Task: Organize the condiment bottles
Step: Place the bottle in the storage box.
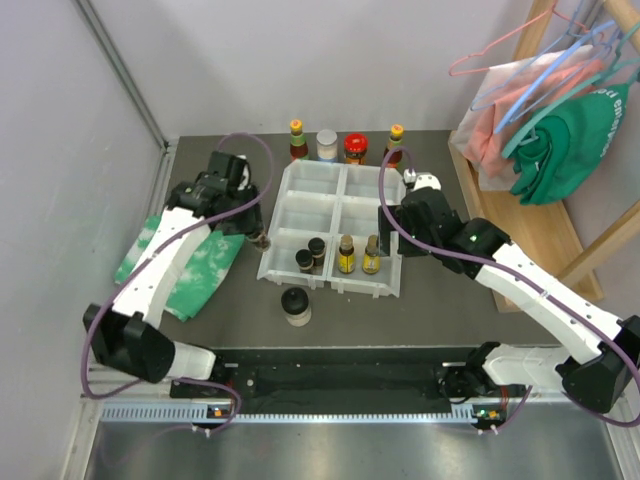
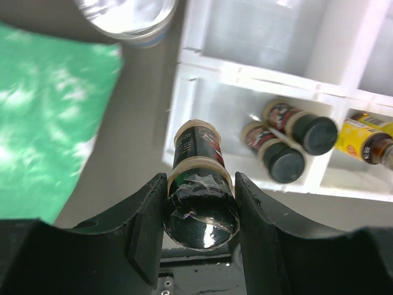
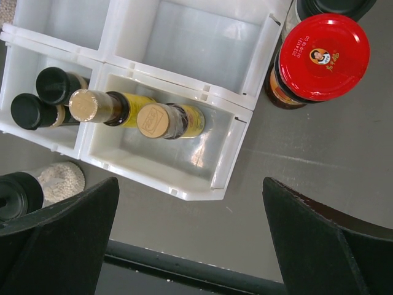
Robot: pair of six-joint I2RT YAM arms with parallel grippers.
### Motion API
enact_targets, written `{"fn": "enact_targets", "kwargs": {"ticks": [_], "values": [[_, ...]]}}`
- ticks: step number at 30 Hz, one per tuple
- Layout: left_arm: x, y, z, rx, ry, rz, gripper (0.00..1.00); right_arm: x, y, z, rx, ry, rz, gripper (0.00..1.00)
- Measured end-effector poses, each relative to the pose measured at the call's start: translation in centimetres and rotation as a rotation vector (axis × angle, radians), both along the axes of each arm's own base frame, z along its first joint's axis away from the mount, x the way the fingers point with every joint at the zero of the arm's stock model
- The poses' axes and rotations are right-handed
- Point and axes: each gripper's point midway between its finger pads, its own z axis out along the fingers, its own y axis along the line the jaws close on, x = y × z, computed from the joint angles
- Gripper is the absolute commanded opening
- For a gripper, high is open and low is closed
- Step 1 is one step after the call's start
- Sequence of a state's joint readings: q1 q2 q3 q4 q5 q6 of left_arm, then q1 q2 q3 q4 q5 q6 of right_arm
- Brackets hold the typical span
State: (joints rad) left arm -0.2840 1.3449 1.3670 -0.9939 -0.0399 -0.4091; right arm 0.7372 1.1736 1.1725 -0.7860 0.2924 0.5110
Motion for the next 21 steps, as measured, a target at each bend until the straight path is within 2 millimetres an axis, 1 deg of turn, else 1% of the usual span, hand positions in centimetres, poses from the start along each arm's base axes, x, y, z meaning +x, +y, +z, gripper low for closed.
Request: {"fn": "enact_targets", "kwargs": {"ticks": [3, 5, 7, 9, 12, 16, 18, 21], "values": [[1.7, -2.4, -1.2, 0.012, 0.026, -0.048, 0.0, 0.0, 0.0, 0.0, 0.004, 0.001, -0.004, 0.99], [2.2, -3.8, -2.0, 0.021, 0.042, -0.076, 0.0, 0.0, 0.0, 0.0, 0.005, 0.002, -0.005, 0.99], [3.0, -4.8, -3.0, 0.037, 0.058, -0.089, 0.0, 0.0, 0.0, 0.0, 0.005, 0.003, -0.006, 0.99], [3.3, -5.5, -4.2, 0.048, 0.081, -0.097, 0.0, -0.1, 0.0, -0.1, 0.006, 0.003, -0.008, 0.99], [3.3, -6.1, -5.3, 0.057, 0.109, -0.104, 0.0, -0.4, -0.4, -0.6, 0.0, 0.011, -0.012, 0.99], [3.3, -6.8, -6.2, 0.07, 0.121, -0.108, 0.0, -0.8, -0.7, -1.2, -0.007, 0.023, -0.017, 0.99], [3.2, -7.1, -6.6, 0.075, 0.121, -0.106, 0.0, -0.8, -0.7, -1.3, -0.006, 0.025, -0.02, 0.99], [2.8, -7.2, -7.8, 0.084, 0.132, -0.099, 0.0, -0.8, -0.8, -1.3, -0.008, 0.026, -0.022, 0.99]]}}
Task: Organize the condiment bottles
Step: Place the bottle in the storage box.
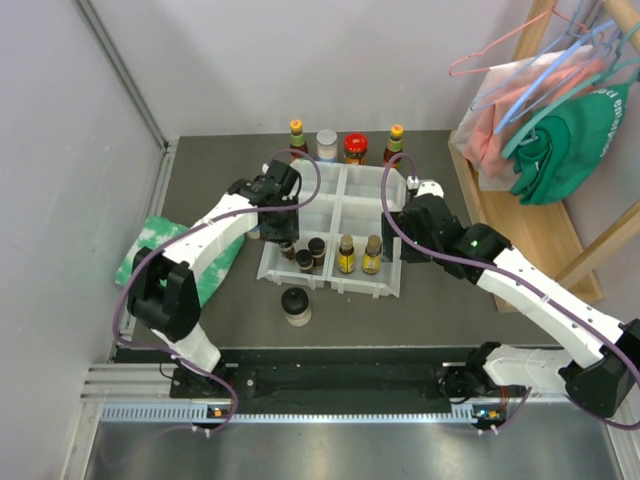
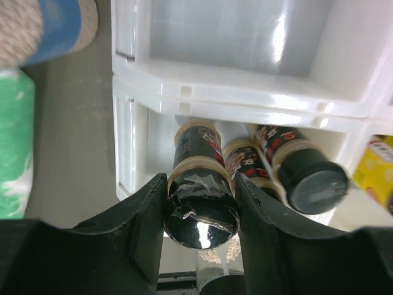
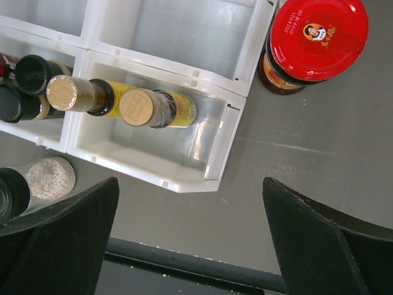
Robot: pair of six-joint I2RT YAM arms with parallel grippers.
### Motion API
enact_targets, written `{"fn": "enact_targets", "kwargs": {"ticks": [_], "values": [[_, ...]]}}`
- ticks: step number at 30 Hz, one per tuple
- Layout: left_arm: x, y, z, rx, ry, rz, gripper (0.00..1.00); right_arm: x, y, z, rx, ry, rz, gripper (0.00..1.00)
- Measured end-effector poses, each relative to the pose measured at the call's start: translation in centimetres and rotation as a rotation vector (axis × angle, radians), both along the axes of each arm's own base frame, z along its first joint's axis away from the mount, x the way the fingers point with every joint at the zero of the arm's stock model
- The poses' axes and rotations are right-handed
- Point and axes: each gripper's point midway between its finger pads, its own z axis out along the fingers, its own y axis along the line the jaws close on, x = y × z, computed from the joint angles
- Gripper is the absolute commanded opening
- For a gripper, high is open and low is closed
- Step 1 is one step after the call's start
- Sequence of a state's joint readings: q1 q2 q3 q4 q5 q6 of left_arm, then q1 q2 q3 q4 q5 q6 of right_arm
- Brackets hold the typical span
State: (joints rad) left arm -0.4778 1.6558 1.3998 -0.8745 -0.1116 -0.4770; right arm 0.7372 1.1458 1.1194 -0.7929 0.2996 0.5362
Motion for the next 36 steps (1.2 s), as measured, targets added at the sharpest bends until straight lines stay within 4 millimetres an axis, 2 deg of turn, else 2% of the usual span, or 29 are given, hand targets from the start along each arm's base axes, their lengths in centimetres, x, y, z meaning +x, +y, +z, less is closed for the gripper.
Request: {"fn": "enact_targets", "kwargs": {"ticks": [6, 9, 10, 11, 12, 13, 14, 17, 18, 21, 29, 31, 36], "values": [[-1.5, 0.8, -3.1, 0.029, 0.057, 0.021, 0.0, 0.0, -0.1, -0.1, -0.001, 0.001, -0.002, 0.99], [-1.4, 0.7, -3.4, 0.028, 0.053, 0.026, 0.04, -0.3, -0.3, -0.5, -0.004, 0.007, -0.006, 0.99], [-1.2, 0.6, -3.3, 0.024, 0.045, 0.026, 0.08, -0.4, -0.4, -0.6, -0.004, 0.008, -0.007, 0.99], [-1.0, 0.5, -3.4, 0.02, 0.04, 0.028, 0.2, -0.4, -0.4, -0.6, -0.005, 0.009, -0.007, 0.99], [-0.9, 0.4, -3.4, 0.015, 0.034, 0.03, 0.27, -0.5, -0.5, -0.7, -0.005, 0.008, -0.008, 0.99], [-0.7, 0.4, -3.4, 0.011, 0.028, 0.033, 0.31, -0.5, -0.5, -0.6, -0.004, 0.006, -0.008, 0.99], [-0.7, 0.3, -3.4, 0.008, 0.025, 0.038, 0.42, -0.5, -0.5, -0.5, -0.002, 0.004, -0.008, 0.99], [-0.4, 0.2, -3.4, 0.0, 0.015, 0.053, 0.52, -0.5, -0.6, -0.4, 0.0, -0.001, -0.01, 0.99], [-0.4, 0.2, -3.3, -0.001, 0.013, 0.056, 0.58, -0.5, -0.6, -0.3, 0.001, -0.002, -0.01, 0.99], [-0.3, 0.3, -3.4, 0.0, 0.009, 0.068, 0.66, -0.5, -0.6, -0.3, 0.001, -0.002, -0.01, 0.99], [-0.3, 0.5, -3.4, 0.008, 0.011, 0.079, 0.76, -0.7, -0.8, 0.1, 0.008, -0.014, -0.012, 0.99], [-0.4, 0.5, -3.4, 0.012, 0.016, 0.079, 0.83, -0.8, -1.0, 0.3, 0.009, -0.018, -0.014, 0.99], [0.3, 0.3, -1.8, 0.002, -0.021, 0.07, 0.94, -1.0, -1.8, 0.7, 0.0, -0.034, -0.031, 0.99]]}}
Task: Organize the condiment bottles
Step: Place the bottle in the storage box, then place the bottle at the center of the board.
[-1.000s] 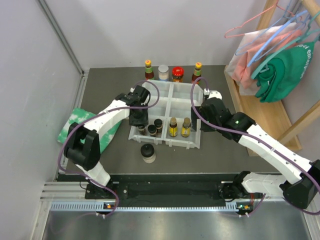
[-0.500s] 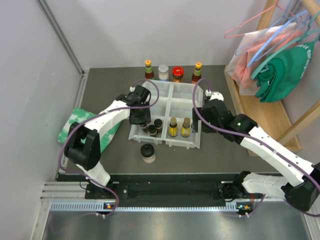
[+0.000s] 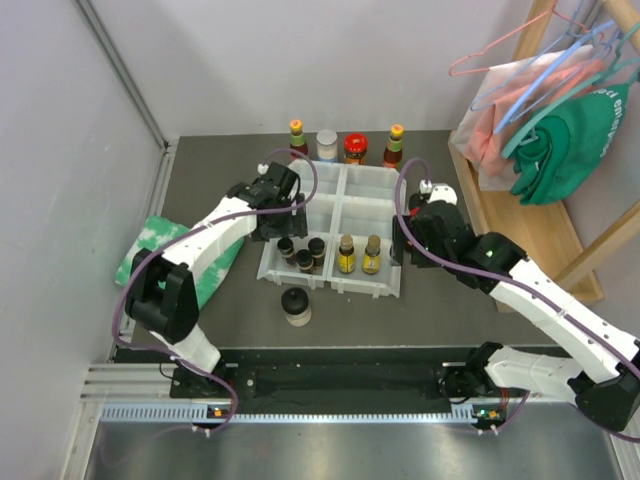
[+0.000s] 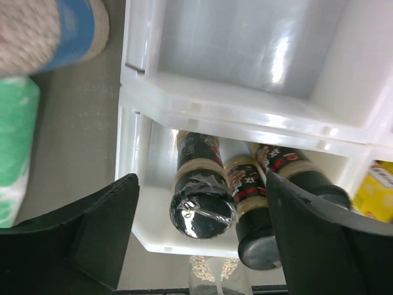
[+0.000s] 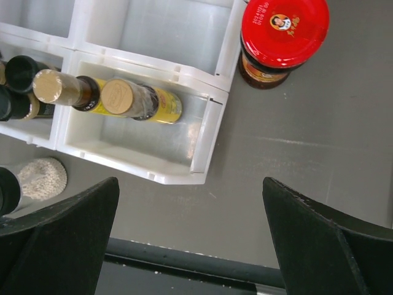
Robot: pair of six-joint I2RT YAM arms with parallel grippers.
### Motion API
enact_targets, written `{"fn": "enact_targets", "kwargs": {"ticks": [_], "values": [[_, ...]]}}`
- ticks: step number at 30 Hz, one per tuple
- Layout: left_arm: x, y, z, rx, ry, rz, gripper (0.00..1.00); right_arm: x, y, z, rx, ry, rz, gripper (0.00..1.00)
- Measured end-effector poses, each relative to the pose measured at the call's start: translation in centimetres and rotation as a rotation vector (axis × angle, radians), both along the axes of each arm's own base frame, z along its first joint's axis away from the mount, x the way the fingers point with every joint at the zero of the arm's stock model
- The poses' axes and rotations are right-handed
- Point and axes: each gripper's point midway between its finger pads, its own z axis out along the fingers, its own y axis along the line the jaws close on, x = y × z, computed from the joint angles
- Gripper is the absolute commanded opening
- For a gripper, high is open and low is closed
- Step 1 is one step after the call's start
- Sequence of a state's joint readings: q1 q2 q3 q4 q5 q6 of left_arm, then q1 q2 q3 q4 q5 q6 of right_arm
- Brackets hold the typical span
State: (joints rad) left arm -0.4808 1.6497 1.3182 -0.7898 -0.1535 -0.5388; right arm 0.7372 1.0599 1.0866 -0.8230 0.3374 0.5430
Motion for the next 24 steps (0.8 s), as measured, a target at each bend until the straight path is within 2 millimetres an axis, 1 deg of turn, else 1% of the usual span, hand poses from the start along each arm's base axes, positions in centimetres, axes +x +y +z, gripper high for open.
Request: {"fn": "enact_targets", "kwargs": {"ticks": [2, 7, 12, 16, 20, 22, 24], "values": [[0.5, -0.2, 1.3, -0.007, -0.033, -0.01, 0.99, -0.1, -0.4, 0.0, -0.012, 0.001, -0.008, 0.99], [1.5, -0.5, 4.5, -0.032, -0.107, -0.027, 0.99, -0.6, -1.4, -0.2, -0.043, 0.008, -0.027, 0.99], [1.4, -0.3, 6.3, -0.037, -0.156, -0.05, 0.99, -1.2, -3.0, 0.3, -0.069, -0.006, -0.065, 0.99], [1.3, 0.1, 7.5, -0.038, -0.193, -0.056, 0.99, -1.1, -4.4, 1.1, -0.07, -0.043, -0.108, 0.99], [1.1, 0.8, 8.5, -0.039, -0.225, -0.053, 0.99, 0.4, -6.0, 1.1, -0.079, -0.045, -0.177, 0.99], [1.3, 1.1, 8.9, -0.04, -0.241, -0.047, 0.99, 1.7, -6.4, 0.5, -0.097, -0.031, -0.199, 0.99], [1.4, 1.4, 9.2, -0.039, -0.259, -0.041, 0.99, 3.4, -6.5, -0.4, -0.118, -0.005, -0.214, 0.99]]}}
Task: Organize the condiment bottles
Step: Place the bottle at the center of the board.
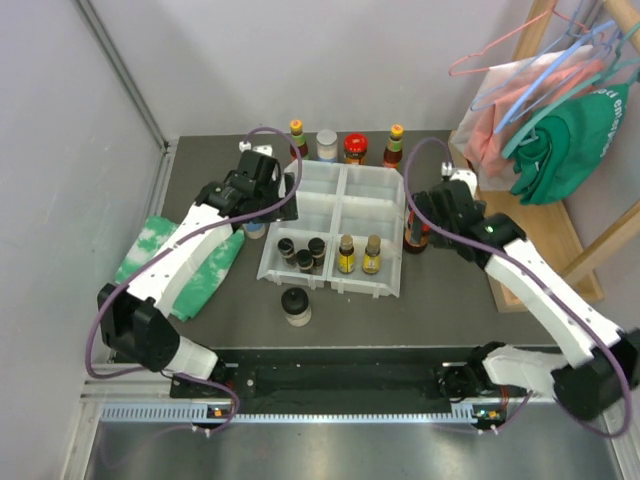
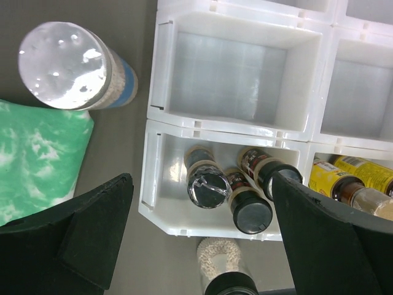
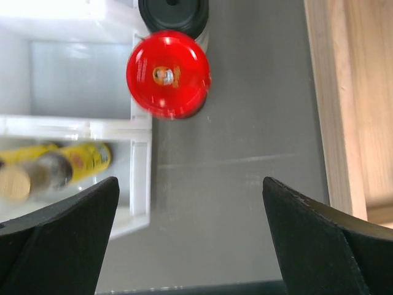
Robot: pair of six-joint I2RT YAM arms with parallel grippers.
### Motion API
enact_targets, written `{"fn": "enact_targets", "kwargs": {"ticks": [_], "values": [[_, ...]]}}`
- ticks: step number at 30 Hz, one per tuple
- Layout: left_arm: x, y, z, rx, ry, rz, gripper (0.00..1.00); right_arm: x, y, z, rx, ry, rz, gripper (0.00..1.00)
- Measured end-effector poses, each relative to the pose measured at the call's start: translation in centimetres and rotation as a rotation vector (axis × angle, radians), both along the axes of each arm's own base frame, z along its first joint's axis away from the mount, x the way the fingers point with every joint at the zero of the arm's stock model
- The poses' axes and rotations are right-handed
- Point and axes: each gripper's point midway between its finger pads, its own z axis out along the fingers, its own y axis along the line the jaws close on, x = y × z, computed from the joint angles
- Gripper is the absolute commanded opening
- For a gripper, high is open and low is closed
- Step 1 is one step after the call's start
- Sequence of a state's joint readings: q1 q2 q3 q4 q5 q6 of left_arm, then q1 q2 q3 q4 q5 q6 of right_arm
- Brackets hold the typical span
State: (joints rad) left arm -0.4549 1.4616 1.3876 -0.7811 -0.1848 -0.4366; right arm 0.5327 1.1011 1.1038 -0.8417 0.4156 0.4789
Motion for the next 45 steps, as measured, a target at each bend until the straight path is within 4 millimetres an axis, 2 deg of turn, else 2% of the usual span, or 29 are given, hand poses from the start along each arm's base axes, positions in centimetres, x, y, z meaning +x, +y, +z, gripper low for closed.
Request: {"fn": "enact_targets", "kwargs": {"ticks": [6, 10, 15, 21, 25, 29, 36, 39, 45], "values": [[-0.1, 1.2, 0.7, 0.02, -0.044, 0.006, 0.99, 5.8, 1.9, -3.2, -0.04, 0.09, 0.003, 0.99], [-0.5, 2.1, 0.9, 0.033, -0.08, 0.002, 0.99, 7.3, 2.7, -4.6, -0.056, 0.122, 0.02, 0.99], [-0.9, 2.8, 2.1, 0.031, -0.138, -0.008, 0.99, 9.3, 2.9, -4.6, -0.073, 0.116, -0.005, 0.99], [-1.0, 3.0, 2.8, 0.027, -0.18, -0.018, 0.99, 9.6, 2.3, -6.0, -0.107, 0.143, -0.045, 0.99], [-1.0, 3.0, 2.2, 0.033, -0.176, -0.025, 0.99, 9.7, 2.1, -6.7, -0.118, 0.155, -0.068, 0.97], [-1.1, 3.0, 1.7, 0.03, -0.167, -0.03, 0.99, 9.8, 1.9, -6.7, -0.117, 0.15, -0.088, 0.9], [-1.3, 3.2, 0.6, 0.025, -0.141, -0.037, 0.99, 10.0, 1.3, -7.4, -0.112, 0.168, -0.124, 0.89], [-1.3, 3.2, 0.3, 0.022, -0.13, -0.038, 0.99, 10.1, 1.1, -7.6, -0.103, 0.173, -0.134, 0.86], [-1.3, 3.2, 0.0, 0.016, -0.122, -0.044, 0.99, 10.1, 1.1, -7.8, -0.076, 0.185, -0.137, 0.72]]}}
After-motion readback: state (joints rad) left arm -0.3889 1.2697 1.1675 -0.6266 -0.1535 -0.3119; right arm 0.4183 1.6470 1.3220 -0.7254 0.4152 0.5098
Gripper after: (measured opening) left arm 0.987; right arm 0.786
